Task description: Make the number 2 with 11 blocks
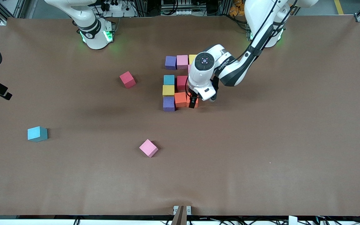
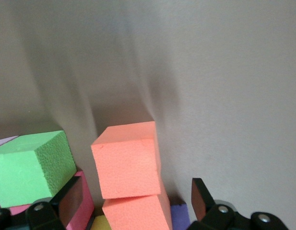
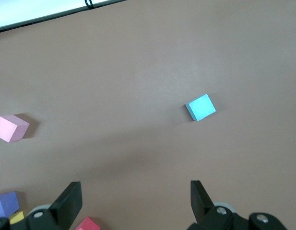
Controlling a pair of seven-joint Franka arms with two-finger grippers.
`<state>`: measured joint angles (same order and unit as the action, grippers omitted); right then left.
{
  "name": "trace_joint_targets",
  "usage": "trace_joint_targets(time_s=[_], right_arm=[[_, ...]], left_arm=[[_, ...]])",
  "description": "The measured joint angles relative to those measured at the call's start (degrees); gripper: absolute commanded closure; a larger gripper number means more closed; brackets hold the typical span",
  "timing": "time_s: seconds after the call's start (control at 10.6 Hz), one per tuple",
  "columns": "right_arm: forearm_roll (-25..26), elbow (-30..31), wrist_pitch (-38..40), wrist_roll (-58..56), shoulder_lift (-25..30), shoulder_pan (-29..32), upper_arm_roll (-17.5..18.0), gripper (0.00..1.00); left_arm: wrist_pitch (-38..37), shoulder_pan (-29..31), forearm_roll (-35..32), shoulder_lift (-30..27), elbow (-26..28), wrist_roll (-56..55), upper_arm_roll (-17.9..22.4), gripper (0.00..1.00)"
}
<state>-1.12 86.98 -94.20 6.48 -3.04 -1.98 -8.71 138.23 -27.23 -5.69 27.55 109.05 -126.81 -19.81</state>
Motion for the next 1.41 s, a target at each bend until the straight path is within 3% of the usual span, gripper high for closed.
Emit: trace_joint_targets(time_s=[0.38,1.03,1.41], right_arm=[[0.00,-0.06,-0.01,0.00,0.00,-0.50,0.33,0.00],[0.00,-0.45,-0.03,-0.01,0.01,0.05,1.40,0.00],[0.00,-0.71,-0.05,-0.01,0.01,0.13,1.79,0.00]], left_arm=[[-5.17,4.76,-0.16,-7.74,-0.64,16.91,-0.41,0.00],[-19.66,17.36,-0.28,-21.74,-1.05,68.98,-0.14,0.00],[-27.17,19.40,-0.28,-25.90,-6.52,91.52,3.39,0.00]])
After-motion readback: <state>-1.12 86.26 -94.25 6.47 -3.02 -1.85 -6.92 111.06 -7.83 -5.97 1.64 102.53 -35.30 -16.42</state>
